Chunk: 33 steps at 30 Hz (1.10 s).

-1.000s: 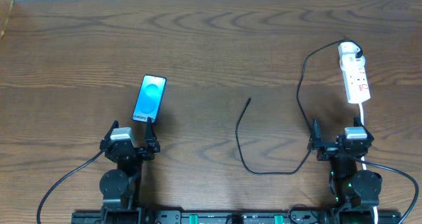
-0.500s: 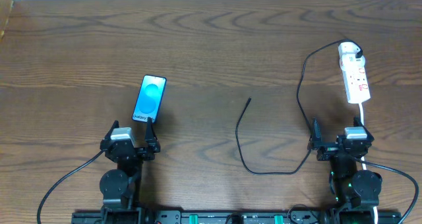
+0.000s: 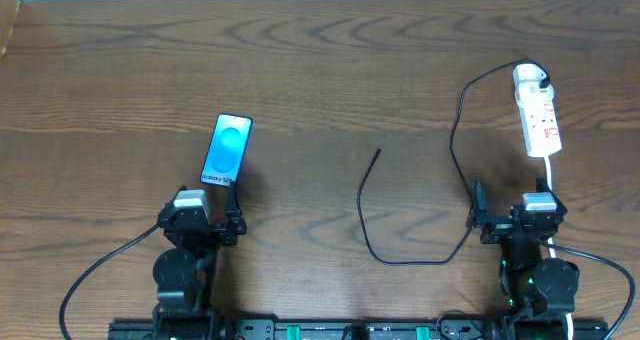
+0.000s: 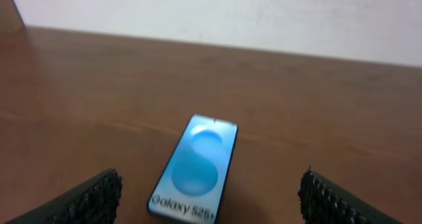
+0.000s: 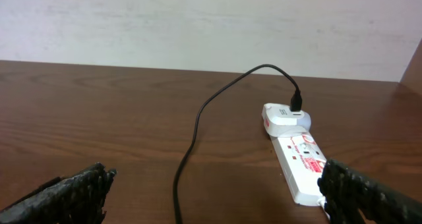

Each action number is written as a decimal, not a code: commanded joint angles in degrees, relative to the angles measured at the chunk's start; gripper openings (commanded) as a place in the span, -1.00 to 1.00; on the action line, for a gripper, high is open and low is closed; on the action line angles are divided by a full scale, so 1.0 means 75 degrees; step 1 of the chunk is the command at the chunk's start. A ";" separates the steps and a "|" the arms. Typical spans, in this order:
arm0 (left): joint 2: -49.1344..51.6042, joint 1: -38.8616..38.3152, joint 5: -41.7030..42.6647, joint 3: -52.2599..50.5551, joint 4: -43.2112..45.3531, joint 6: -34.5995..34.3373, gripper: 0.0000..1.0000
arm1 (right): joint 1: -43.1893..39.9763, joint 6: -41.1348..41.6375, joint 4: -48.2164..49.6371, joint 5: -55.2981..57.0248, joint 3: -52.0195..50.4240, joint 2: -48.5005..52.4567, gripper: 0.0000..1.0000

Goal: Plug charger to phone and switch on socket
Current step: 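Move the left gripper forward over the blue phone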

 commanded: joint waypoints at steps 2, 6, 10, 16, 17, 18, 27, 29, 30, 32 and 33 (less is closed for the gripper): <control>0.0493 0.0026 0.0079 0.0723 0.0006 -0.0090 0.72 | -0.0047 -0.0090 -0.0032 0.0064 -0.0009 -0.0032 0.99; 0.1070 0.0026 0.0134 0.1364 0.0003 -0.0067 0.73 | -0.0047 -0.0090 -0.0032 0.0064 -0.0009 -0.0032 0.98; 0.1856 0.0026 0.0259 0.2139 -0.0195 -0.0070 0.73 | -0.0047 -0.0090 -0.0032 0.0064 -0.0009 -0.0032 0.98; 0.3381 0.0026 0.0332 0.3509 -0.1049 -0.0067 0.72 | -0.0047 -0.0090 -0.0032 0.0064 -0.0009 -0.0032 0.99; 0.3719 0.0023 0.0332 0.3800 -0.1230 -0.0067 0.72 | -0.0047 -0.0090 -0.0032 0.0064 -0.0009 -0.0032 0.98; 0.4001 0.0023 0.0332 0.4048 -0.1402 -0.0067 0.72 | -0.0047 -0.0090 -0.0032 0.0064 -0.0009 -0.0032 0.98; 0.6799 0.0023 0.0332 0.6814 -0.3494 -0.0070 0.73 | -0.0050 -0.0090 -0.0032 0.0064 -0.0009 -0.0032 0.99; 0.7676 0.0023 0.0329 0.7769 -0.4202 -0.0070 0.72 | -0.0047 -0.0090 -0.0032 0.0064 -0.0009 -0.0032 0.98; 0.7936 0.0023 0.0329 0.8055 -0.4409 -0.0070 0.72 | -0.0047 -0.0090 -0.0032 0.0064 -0.0009 -0.0032 0.99; 0.8507 0.0023 0.0329 0.8687 -0.4902 -0.0076 0.73 | -0.0047 -0.0090 -0.0032 0.0064 -0.0009 -0.0032 0.98; 0.8813 0.0026 0.0326 0.9028 -0.5205 -0.0146 0.72 | -0.0047 -0.0090 -0.0032 0.0064 -0.0009 -0.0032 0.99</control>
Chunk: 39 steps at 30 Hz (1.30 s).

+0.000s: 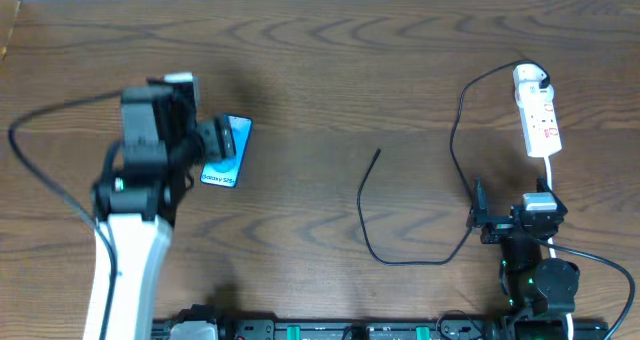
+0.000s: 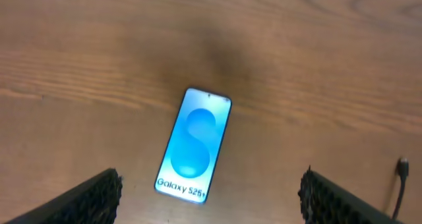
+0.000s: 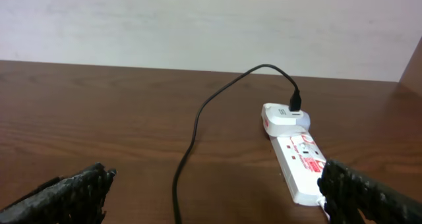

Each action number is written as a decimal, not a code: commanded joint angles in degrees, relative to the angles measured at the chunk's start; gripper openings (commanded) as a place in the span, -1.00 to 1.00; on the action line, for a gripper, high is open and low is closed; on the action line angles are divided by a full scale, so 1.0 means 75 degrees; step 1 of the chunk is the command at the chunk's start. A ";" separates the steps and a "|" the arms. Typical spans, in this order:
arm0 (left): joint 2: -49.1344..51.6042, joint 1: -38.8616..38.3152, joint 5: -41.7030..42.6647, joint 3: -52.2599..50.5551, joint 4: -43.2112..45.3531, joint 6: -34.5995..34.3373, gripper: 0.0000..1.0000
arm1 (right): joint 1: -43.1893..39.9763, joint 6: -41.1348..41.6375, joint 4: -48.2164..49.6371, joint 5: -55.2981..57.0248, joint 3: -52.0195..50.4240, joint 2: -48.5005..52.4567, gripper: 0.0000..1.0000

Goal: Plug charger to phone and switch on socket
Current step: 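Move the left gripper forward over the blue phone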

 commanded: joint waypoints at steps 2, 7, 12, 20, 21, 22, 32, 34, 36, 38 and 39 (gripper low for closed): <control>0.1440 0.0023 0.0047 0.1693 -0.1271 -0.0187 0.72 | -0.0047 -0.0087 -0.0035 0.0061 -0.0009 -0.0032 0.99; 0.2145 0.0023 0.0055 0.2098 -0.1693 -0.0117 0.72 | -0.0047 -0.0087 -0.0035 0.0061 -0.0009 -0.0032 0.99; 0.2407 0.0023 0.0079 0.2092 -0.1725 -0.0128 0.72 | -0.0047 -0.0087 -0.0035 0.0061 -0.0009 -0.0032 0.98; 0.2483 0.0023 0.0082 0.2043 -0.1926 -0.0131 0.46 | -0.0047 -0.0087 -0.0035 0.0061 -0.0009 -0.0032 0.99; 0.2483 0.0017 0.0079 0.2043 -0.1920 -0.0128 0.46 | -0.0050 -0.0087 -0.0035 0.0061 -0.0009 -0.0032 0.98; 0.2483 0.0017 0.0079 0.2043 -0.1920 -0.0131 0.72 | -0.0047 -0.0087 -0.0035 0.0061 -0.0009 -0.0032 0.99; 0.2693 0.0017 0.0041 0.2203 -0.2008 -0.0189 0.96 | -0.0047 -0.0087 -0.0035 0.0061 -0.0009 -0.0032 0.99; 0.2891 0.0012 0.0044 0.2337 -0.2078 -0.0184 0.97 | -0.0047 -0.0087 -0.0035 0.0061 -0.0009 -0.0032 0.99; 0.3177 0.0003 -0.0017 0.2518 -0.2192 -0.0178 0.97 | -0.0047 -0.0087 -0.0035 0.0061 -0.0009 -0.0032 0.98; 0.3719 -0.0017 -0.0058 0.2897 -0.2512 -0.0035 0.97 | -0.0047 -0.0087 -0.0035 0.0061 -0.0009 -0.0032 0.99; 0.4124 -0.0050 -0.0306 0.3162 -0.2745 -0.0038 0.97 | -0.0047 -0.0087 -0.0035 0.0061 -0.0009 -0.0032 0.98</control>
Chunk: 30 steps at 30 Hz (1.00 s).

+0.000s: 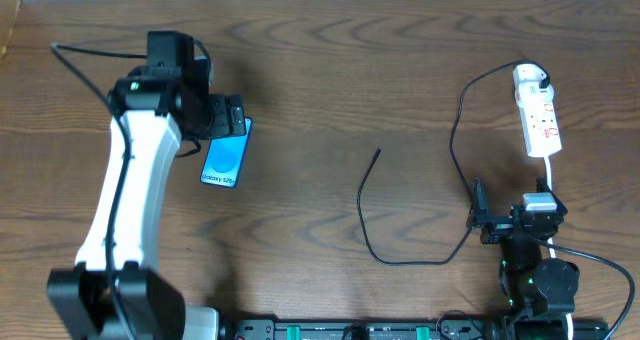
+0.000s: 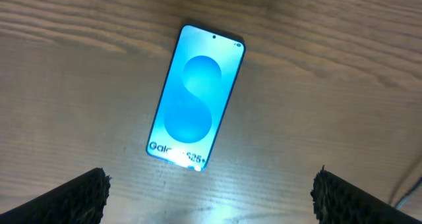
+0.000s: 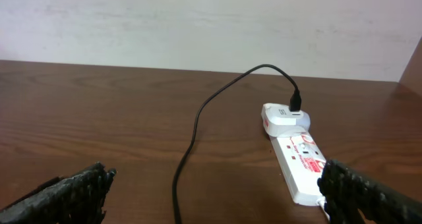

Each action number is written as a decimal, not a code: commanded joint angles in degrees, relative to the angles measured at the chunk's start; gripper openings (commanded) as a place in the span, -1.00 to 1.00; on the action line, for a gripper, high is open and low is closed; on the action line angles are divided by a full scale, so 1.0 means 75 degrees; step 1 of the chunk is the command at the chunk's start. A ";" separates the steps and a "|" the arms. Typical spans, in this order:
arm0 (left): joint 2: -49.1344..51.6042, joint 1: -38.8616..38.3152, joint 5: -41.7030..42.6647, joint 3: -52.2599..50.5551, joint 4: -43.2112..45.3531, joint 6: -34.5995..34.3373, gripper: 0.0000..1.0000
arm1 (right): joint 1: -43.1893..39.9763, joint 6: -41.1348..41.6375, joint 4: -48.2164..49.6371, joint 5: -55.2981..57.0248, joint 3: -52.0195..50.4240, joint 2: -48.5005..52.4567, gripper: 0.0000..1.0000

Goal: Plug charger to phone and switch on socket
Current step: 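Move the left gripper forward over the blue phone, then lower the left gripper onto the phone's top edge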

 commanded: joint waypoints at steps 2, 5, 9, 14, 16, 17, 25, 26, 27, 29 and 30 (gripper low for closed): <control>0.1032 -0.0076 -0.0647 0.0769 -0.0536 0.0119 0.97 | -0.0047 -0.0087 -0.0032 0.0064 -0.0009 -0.0032 0.99; 0.1498 -0.0073 -0.0624 0.0892 -0.0714 0.0152 0.97 | -0.0047 -0.0087 -0.0032 0.0064 -0.0009 -0.0032 0.99; 0.2055 -0.0082 -0.0612 0.0892 -0.0839 0.0291 0.97 | -0.0050 -0.0087 -0.0032 0.0064 -0.0009 -0.0032 0.98; 0.2664 -0.0082 -0.0615 0.0892 -0.0717 0.0420 0.97 | -0.0050 -0.0087 -0.0032 0.0064 -0.0009 -0.0032 0.99; 0.2827 -0.0082 -0.0612 0.0892 -0.0621 0.0437 0.97 | -0.0047 -0.0087 -0.0032 0.0064 -0.0009 -0.0032 0.99; 0.2906 -0.0082 -0.0612 0.0892 -0.0562 0.0440 0.97 | -0.0047 -0.0087 -0.0032 0.0064 -0.0009 -0.0032 0.99; 0.3480 -0.0082 -0.0641 0.0883 -0.0149 0.0731 0.97 | -0.0050 -0.0087 -0.0032 0.0064 -0.0009 -0.0032 0.98; 0.3520 -0.0082 -0.0641 0.0883 -0.0125 0.0731 0.97 | -0.0050 -0.0087 -0.0032 0.0064 -0.0009 -0.0032 0.99; 0.3564 -0.0082 -0.0638 0.0883 -0.0111 0.0729 0.97 | -0.0047 -0.0087 -0.0032 0.0064 -0.0009 -0.0032 0.98; 0.3681 -0.0082 -0.0635 0.0883 -0.0035 0.0729 0.97 | -0.0047 -0.0087 -0.0032 0.0064 -0.0009 -0.0032 0.98; 0.3713 -0.0082 -0.0638 0.0871 0.0023 0.0726 0.97 | -0.0047 -0.0087 -0.0029 0.0064 -0.0009 -0.0032 0.99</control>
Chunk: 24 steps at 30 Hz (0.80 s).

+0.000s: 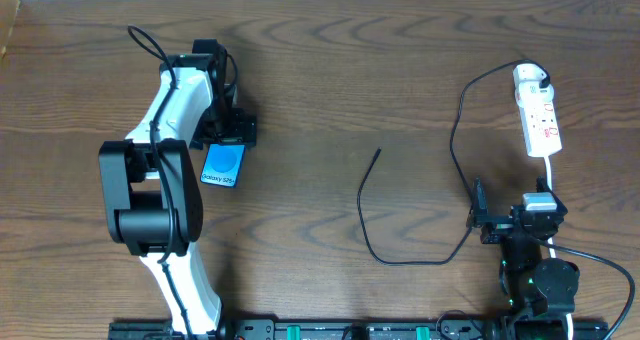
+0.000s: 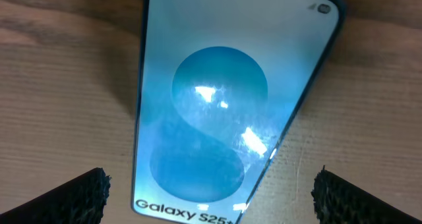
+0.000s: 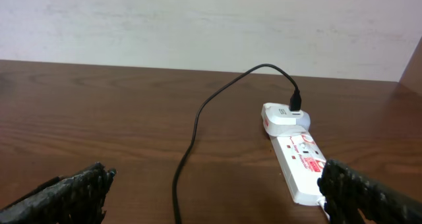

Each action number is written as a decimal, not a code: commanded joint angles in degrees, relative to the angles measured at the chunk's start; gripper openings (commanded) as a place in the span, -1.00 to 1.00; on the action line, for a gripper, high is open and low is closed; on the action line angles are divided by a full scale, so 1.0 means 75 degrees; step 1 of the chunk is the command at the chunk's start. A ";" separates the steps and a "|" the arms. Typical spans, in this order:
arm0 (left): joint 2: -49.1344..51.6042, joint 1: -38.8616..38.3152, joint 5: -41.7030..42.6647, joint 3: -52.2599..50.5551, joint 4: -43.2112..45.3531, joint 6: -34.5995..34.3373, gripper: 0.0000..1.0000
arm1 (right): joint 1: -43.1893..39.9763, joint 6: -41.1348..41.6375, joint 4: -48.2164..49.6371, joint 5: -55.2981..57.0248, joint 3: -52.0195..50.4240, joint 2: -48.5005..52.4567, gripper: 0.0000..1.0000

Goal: Plug charger to phone and switch on socket
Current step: 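Lower the left gripper onto the phone's top edge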

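The phone (image 1: 224,164) lies face up on the left of the table, its blue screen lit, and it fills the left wrist view (image 2: 224,112). My left gripper (image 1: 226,130) hangs low over its far half, open (image 2: 211,194), one finger on each side and neither touching it. The black charger cable (image 1: 400,260) loops across the middle, and its free plug (image 1: 377,152) lies on the wood. Its other end goes into the white charger (image 3: 283,116), which sits in the white power strip (image 3: 300,159) at the right. My right gripper (image 3: 211,197) rests open near the front edge.
The power strip (image 1: 540,120) lies at the far right with its own white lead running toward the right arm's base (image 1: 538,280). A pale wall stands behind the table's far edge (image 3: 198,64).
My left gripper has come down much closer over the phone, which now fills its view. The phone, the cable and the right arm are where they were.
At first both arms rested at the front edge, the left one just behind the phone. Then the left arm was raised over the phone, looking down on it. It stood lower and farther forward after that, and now hangs open close above the screen.
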 commanded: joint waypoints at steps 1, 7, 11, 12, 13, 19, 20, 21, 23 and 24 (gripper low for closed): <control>0.0213 -0.0023 -0.0070 0.0087 0.0163 0.0131 0.97 | -0.0050 -0.0087 -0.0032 0.0064 -0.0009 -0.0032 0.99; 0.0221 -0.0023 -0.0070 -0.0026 0.0606 0.0131 0.97 | -0.0047 -0.0087 -0.0032 0.0064 -0.0009 -0.0032 0.99; 0.0224 -0.0023 -0.0070 -0.0050 0.0749 0.0134 0.97 | -0.0047 -0.0087 -0.0032 0.0067 -0.0009 -0.0032 0.98; 0.0224 -0.0023 -0.0070 -0.0076 0.0772 0.0134 0.97 | -0.0047 -0.0087 -0.0032 0.0064 -0.0009 -0.0032 0.98; 0.0224 -0.0023 -0.0070 -0.0111 0.0799 0.0134 0.97 | -0.0047 -0.0087 -0.0032 0.0064 -0.0009 -0.0032 0.98; 0.0224 -0.0023 -0.0067 -0.0376 0.0912 0.0134 0.97 | -0.0047 -0.0087 -0.0032 0.0064 -0.0009 -0.0032 0.98; 0.0224 -0.0023 -0.0067 -0.0376 0.0915 0.0134 0.97 | -0.0050 -0.0087 -0.0032 0.0064 -0.0009 -0.0032 0.99; 0.0224 -0.0023 -0.0067 -0.0376 0.0918 0.0134 0.97 | -0.0047 -0.0087 -0.0032 0.0064 -0.0009 -0.0032 0.99; 0.0224 -0.0023 -0.0064 -0.0376 0.0930 0.0134 0.97 | -0.0047 -0.0087 -0.0032 0.0064 -0.0009 -0.0032 0.99; 0.0224 -0.0023 -0.0064 -0.0379 0.0933 0.0134 0.98 | -0.0047 -0.0087 -0.0032 0.0064 -0.0009 -0.0032 0.98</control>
